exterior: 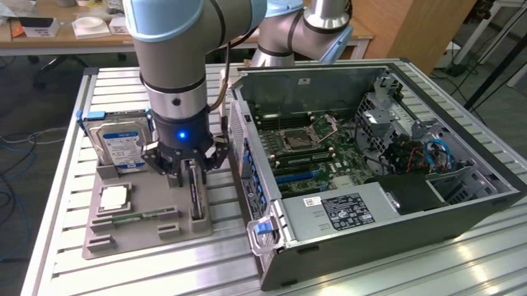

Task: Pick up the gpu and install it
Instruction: 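Pick up the gpu and move the gpu toward the slot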

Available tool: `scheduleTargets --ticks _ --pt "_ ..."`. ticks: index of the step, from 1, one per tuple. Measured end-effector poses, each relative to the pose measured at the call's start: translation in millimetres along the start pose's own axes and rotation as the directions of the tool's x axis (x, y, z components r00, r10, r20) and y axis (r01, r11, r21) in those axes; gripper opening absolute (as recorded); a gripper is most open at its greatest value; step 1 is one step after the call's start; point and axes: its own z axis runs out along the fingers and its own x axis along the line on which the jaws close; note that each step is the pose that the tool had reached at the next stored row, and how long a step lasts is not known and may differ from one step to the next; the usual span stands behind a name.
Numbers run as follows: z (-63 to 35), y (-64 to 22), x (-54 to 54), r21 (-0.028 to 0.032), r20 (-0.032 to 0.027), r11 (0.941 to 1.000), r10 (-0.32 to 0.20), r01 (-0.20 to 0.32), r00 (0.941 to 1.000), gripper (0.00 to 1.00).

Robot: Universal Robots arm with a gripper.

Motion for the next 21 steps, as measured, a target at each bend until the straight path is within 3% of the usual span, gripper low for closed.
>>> scheduleTargets --ticks 21 --pt "3.1 -0.5 0.0 0.0000 0.0001 1.0000 0.000 0.000 1.0000 0.46"
